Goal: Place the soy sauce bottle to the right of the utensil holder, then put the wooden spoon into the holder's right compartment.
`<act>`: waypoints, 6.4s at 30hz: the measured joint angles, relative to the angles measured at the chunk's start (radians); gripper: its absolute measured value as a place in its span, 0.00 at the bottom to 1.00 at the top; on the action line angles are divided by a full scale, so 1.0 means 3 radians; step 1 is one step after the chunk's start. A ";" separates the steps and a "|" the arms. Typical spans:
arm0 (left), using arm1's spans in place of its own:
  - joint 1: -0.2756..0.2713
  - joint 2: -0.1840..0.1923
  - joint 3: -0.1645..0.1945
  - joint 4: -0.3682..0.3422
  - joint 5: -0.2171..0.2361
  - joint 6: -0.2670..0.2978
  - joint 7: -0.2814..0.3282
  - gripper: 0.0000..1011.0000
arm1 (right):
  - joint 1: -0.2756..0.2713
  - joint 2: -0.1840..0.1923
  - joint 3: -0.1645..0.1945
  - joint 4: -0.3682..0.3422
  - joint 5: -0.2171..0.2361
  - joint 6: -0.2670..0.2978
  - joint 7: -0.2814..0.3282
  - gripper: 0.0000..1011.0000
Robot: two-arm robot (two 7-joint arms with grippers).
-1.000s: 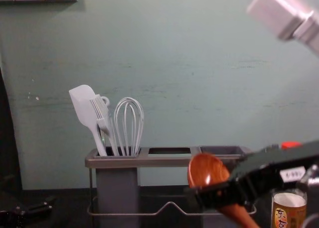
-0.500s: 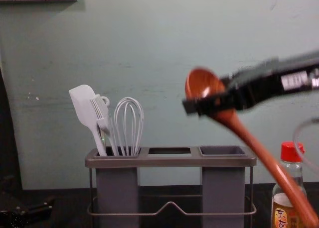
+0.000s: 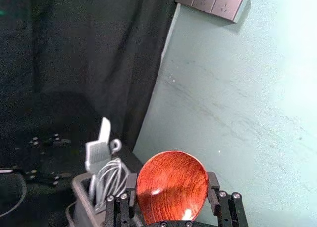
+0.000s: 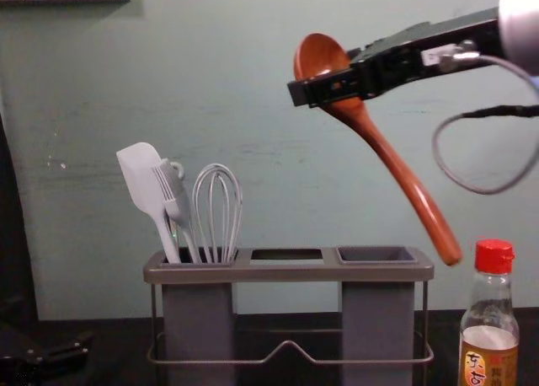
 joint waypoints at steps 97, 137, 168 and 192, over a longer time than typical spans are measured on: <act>0.0000 0.0000 0.0000 0.0000 0.0000 0.0000 0.0000 1.00 | -0.0113 0.0154 0.0015 0.0121 0.0025 -0.0428 -0.0016 0.83; 0.0000 0.0000 0.0000 0.0000 0.0000 0.0000 0.0000 1.00 | -0.0349 0.0181 0.0006 0.0383 0.0284 -0.0755 -0.0048 0.83; 0.0000 0.0000 0.0000 0.0000 0.0000 0.0000 0.0000 1.00 | -0.0403 0.0146 -0.0029 0.0487 0.0257 -0.0710 -0.0106 0.83; 0.0000 0.0000 0.0000 0.0000 0.0000 0.0000 0.0000 1.00 | -0.0422 0.0109 -0.0009 0.0501 0.0244 -0.0649 -0.0161 0.83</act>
